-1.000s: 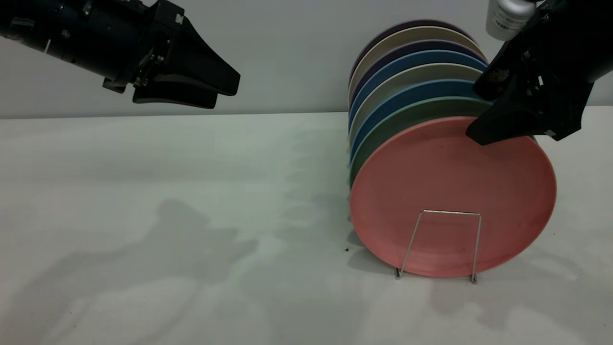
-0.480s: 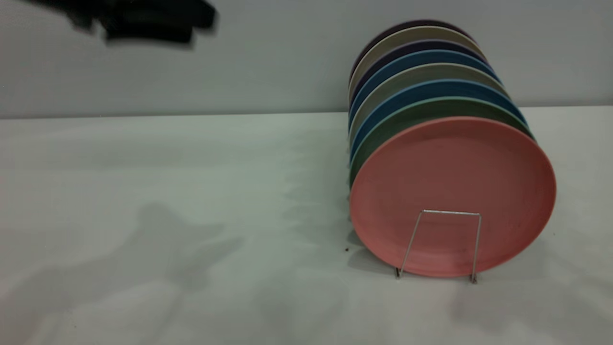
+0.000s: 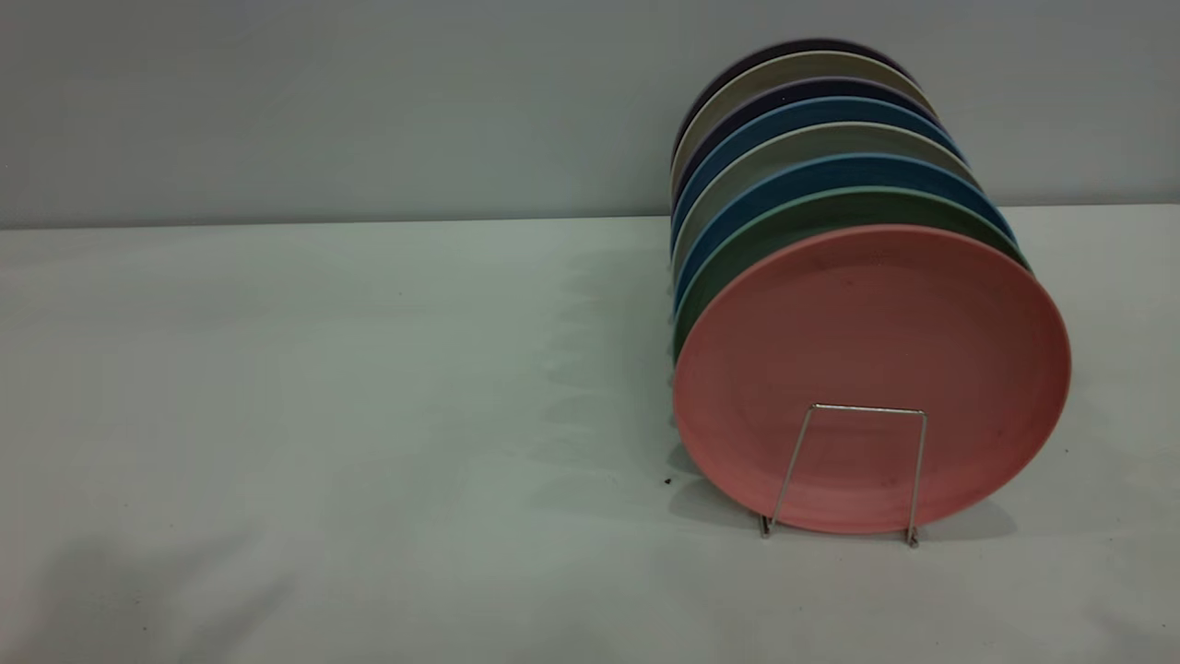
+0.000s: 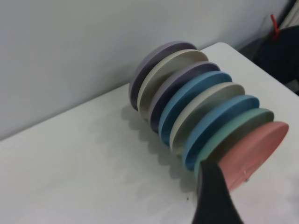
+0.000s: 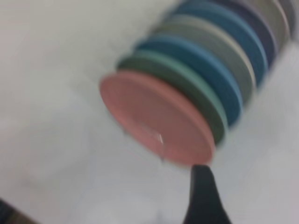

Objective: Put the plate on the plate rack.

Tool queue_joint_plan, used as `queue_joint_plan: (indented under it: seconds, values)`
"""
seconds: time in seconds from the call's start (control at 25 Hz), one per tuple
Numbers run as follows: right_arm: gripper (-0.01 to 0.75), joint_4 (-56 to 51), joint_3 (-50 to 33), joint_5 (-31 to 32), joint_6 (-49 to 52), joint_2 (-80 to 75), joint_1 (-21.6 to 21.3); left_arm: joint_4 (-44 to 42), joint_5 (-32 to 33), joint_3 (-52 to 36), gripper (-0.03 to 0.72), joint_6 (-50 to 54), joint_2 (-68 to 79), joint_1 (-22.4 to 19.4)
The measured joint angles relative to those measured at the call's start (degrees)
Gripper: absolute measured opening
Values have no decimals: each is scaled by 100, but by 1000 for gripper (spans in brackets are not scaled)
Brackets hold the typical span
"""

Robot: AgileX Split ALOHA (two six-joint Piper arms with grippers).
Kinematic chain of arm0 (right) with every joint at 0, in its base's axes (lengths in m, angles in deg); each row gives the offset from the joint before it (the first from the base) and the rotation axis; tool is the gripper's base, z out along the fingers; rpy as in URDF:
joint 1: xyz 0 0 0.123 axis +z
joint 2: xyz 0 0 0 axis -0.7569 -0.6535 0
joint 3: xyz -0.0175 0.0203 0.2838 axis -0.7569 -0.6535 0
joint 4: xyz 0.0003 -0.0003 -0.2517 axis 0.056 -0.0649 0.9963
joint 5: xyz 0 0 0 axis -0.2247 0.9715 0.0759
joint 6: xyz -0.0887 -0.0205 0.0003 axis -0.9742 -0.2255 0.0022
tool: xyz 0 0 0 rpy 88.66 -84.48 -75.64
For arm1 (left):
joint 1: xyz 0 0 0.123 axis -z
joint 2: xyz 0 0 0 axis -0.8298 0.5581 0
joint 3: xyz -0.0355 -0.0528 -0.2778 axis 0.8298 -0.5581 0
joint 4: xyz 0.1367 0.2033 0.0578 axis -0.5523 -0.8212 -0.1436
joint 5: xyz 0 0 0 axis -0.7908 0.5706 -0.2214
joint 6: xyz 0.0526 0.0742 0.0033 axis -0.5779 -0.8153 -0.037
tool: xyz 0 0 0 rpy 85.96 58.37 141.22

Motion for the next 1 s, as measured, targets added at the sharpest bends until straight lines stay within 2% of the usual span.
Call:
queue_joint_plan:
  seconds: [0.12,0.4,0.64,0.88,1.0]
  values:
    - [496,476,-49,505,630,497,0,-732,129,-281,470,682,-1061,0]
    - [469,353,-1004,748,799,1859,0,-2420,227,-1702,470,2306,-3733,21]
    - [469,353,-1760,1057,799,2902,0,-3679,467,-2639,470,3595,-4963,435]
    - [468,300,-2359,1226,806,3564,0,-4194,811,-3057,470,4189,-5553,633]
    - [461,283,-2390,1252,732,3684,0,-4268,922,-3093,470,4227,-5753,703]
